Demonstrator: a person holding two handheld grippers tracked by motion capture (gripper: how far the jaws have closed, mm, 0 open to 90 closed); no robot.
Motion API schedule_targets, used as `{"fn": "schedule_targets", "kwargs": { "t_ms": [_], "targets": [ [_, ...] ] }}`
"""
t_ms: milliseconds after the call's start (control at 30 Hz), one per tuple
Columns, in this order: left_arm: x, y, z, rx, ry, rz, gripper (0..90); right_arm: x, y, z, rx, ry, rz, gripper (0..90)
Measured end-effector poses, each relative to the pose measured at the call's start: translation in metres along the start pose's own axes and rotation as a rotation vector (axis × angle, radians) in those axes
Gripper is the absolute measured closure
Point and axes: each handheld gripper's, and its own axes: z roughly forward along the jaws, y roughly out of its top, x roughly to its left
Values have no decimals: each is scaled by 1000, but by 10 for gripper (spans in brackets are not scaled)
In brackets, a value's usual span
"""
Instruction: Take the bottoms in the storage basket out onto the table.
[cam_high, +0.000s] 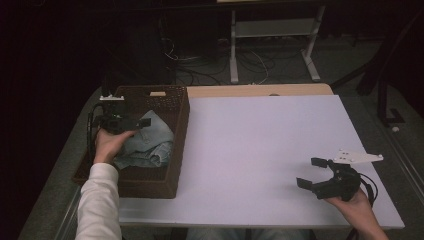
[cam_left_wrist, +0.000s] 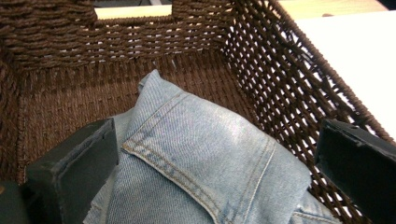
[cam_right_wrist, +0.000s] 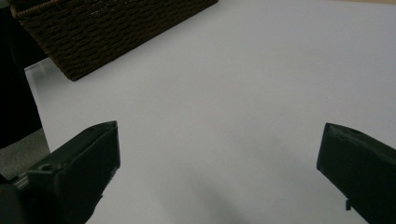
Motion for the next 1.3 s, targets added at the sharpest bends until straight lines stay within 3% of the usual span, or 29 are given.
{"fn": "schedule_targets", "kwargs": {
  "t_ms": [633,933,1100,1300],
  "targets": [
    [22,-7,23,32,22,-89,0,0,0,1,7,-1,-4,0],
    [30,-8,37,87,20,-144,0,0,-1,1,10,-1,-3,0],
    [32,-9,45,145,13,-146,0,0,-1,2,12,-3,-4,0],
    [33,-14,51,180,4,-152,13,0,-1,1,11,-3,-5,0]
  ]
}}
